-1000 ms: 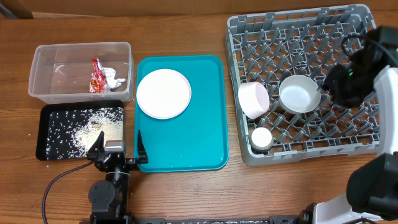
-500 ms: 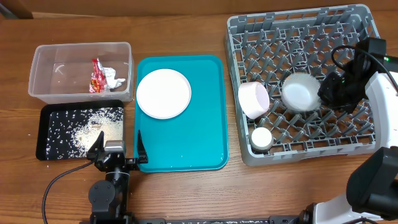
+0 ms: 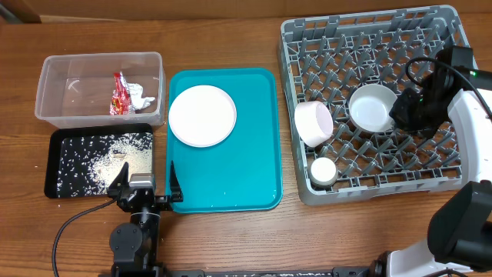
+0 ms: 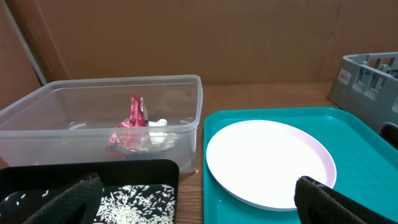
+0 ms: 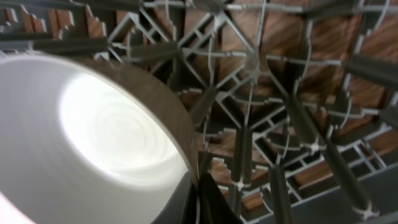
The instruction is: Sort waste into correct bins and load items into the dishwasher
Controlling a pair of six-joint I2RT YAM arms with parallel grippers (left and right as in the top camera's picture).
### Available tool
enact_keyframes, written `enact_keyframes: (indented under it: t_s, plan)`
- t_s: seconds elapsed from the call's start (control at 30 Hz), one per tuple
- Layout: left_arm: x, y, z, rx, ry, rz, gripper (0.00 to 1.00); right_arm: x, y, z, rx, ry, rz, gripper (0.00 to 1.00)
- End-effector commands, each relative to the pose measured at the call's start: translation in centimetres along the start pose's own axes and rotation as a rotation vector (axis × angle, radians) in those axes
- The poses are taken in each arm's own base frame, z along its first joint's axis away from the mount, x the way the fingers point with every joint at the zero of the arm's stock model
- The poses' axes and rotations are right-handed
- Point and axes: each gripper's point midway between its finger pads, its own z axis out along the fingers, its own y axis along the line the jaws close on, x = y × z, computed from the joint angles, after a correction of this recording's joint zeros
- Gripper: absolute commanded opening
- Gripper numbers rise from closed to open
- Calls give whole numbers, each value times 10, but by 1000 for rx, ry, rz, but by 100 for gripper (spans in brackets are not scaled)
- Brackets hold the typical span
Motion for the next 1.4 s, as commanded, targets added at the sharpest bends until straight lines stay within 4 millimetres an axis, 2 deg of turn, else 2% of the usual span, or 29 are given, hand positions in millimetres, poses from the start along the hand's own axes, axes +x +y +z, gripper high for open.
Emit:
enact_keyframes:
  t_s: [0.0,0.03,0.13,0.2,0.33,0.43,0.47,0.53,0.63,0.9,1.1,1.37]
  plan:
    - [-1,2,0,-7,-10,15,100,-15,-3,-19,42,-100,-9,4]
    - [-1,2,0,-7,-10,15,100,-20,-3,-29,59,-145,-13,4]
    - [-1,2,0,-7,-10,15,100,-36,-1,-79,125,-336,-45,4]
    - [-1,2,0,-7,-10,15,100,-36,7,-117,174,-478,-85,4]
    - [-1,2,0,-7,-10,15,100,-14,27,-171,328,-724,-172,4]
    - [-1,2,0,-7,-10,15,100,7,52,-191,473,-897,-236,4]
    - [-1,2,0,-7,-10,15,100,12,56,-192,518,-940,-252,4]
    - [-1,2,0,-7,-10,15,100,18,65,-186,604,-996,-294,4]
    - [-1,2,0,-7,-10,15,100,20,78,-156,753,-1020,-394,4]
    - [-1,2,0,-7,-10,15,100,5,89,-101,1011,-994,-524,4]
    - [-1,2,0,-7,-10,15,100,3,91,-78,1052,-958,-564,4]
    - [-1,2,0,-7,-10,15,100,14,83,-40,970,-813,-589,4]
